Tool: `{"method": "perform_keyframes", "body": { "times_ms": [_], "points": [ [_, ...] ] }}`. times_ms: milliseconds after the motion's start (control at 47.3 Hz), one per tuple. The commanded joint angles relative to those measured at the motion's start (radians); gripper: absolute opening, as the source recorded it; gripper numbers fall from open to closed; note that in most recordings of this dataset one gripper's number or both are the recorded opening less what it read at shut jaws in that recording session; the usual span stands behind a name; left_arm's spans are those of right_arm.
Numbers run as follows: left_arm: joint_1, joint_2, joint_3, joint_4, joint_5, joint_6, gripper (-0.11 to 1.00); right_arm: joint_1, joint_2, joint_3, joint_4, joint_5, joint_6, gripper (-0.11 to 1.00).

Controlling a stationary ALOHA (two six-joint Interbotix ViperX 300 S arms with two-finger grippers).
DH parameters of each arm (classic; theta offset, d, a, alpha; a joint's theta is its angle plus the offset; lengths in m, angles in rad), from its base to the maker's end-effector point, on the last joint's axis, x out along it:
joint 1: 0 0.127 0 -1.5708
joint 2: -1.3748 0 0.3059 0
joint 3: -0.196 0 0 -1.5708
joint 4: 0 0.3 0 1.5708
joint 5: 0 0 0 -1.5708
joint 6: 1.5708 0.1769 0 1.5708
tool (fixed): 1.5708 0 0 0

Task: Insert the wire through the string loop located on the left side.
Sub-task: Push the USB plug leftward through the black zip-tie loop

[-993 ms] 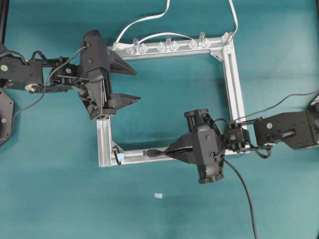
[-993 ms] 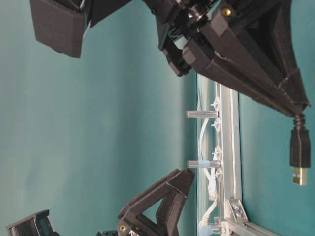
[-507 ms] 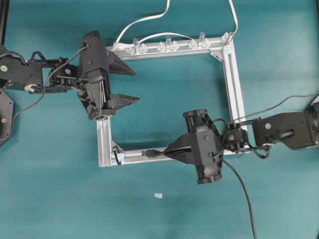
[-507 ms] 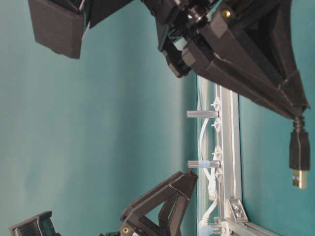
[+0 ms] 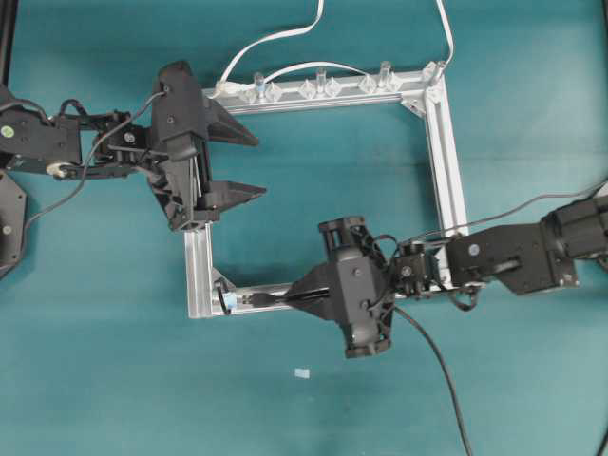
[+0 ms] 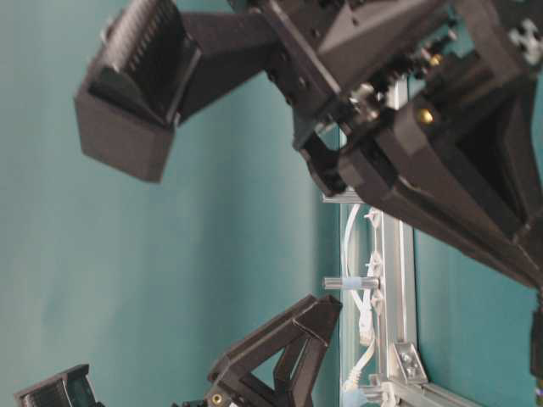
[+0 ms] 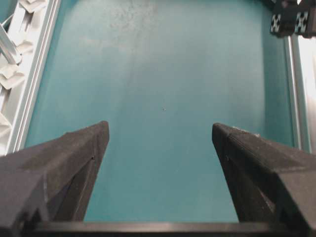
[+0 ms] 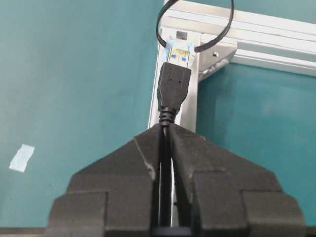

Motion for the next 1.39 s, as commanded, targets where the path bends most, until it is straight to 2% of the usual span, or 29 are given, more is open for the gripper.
{"method": "perform_keyframes", "body": {
  "times_ms": [0, 486, 1373],
  "points": [
    [-0.003, -0.021, -0.009, 0.003, -0.003, 0.002, 0.86, -0.005, -0.006, -0.032, -0.002, 0.003, -0.002, 0.07],
    [-0.003, -0.021, -0.003, 0.003, -0.003, 0.002, 0.86, -0.032, 0.025, -0.087, -0.003, 0.003, -0.002, 0.07],
    [-0.005, -0.023, 0.011, 0.003, -0.003, 0.002, 0.86, -0.032, 0.098, -0.196, -0.002, 0.008, 0.000, 0.07]
  ]
}}
